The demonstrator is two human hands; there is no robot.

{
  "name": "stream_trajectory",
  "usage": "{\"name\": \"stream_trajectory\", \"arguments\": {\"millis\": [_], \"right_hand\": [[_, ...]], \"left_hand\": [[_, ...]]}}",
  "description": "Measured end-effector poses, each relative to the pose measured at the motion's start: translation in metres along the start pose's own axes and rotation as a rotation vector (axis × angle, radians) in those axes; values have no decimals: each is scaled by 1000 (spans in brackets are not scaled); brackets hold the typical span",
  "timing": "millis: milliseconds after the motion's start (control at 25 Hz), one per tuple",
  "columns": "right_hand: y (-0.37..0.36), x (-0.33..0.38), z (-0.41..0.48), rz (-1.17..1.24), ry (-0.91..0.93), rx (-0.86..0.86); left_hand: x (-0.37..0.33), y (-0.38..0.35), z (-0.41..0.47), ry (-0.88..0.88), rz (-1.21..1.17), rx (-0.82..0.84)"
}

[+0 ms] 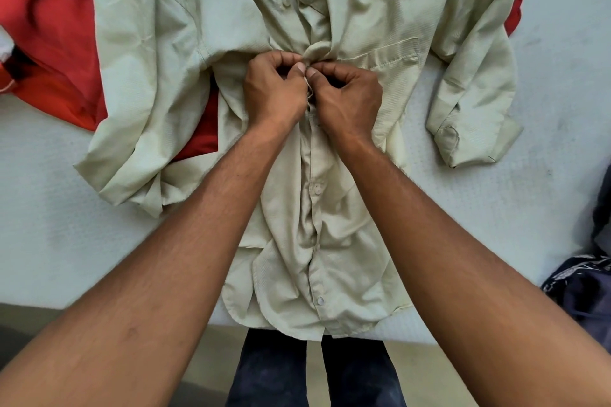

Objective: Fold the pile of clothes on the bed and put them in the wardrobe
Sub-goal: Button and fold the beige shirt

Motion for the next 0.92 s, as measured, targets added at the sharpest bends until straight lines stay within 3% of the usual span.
{"name": "stream_trajectory", "arguments": {"millis": [120,320,480,640,760,920], "right_hand": [[-3,-5,8,-9,-98,54],[-9,-10,28,105,-390,344],[-2,-5,31,132,-456,426],[-2,-8,26,159,-453,420],[4,-6,17,197,-465,371],[16,2,3,36,-380,257]], "left_hand": [[1,-2,0,-26,13,-25],[8,-1,9,-78,-43,75],[10,1,9,-129,-69,127],[-2,9,4,-244,186,180],[-13,21,-2,-224,397,273],[-23,26,-12,-189,774,390]]}}
Point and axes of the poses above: each hand's wrist, its own z-axis towards the middle knuckle, its own y-axis out of the back of the hand, x = y × z, the point moved 7 cm from there along z, towards the middle knuckle, and after that the axes turned 4 degrees about z, right-handed, at the moved point
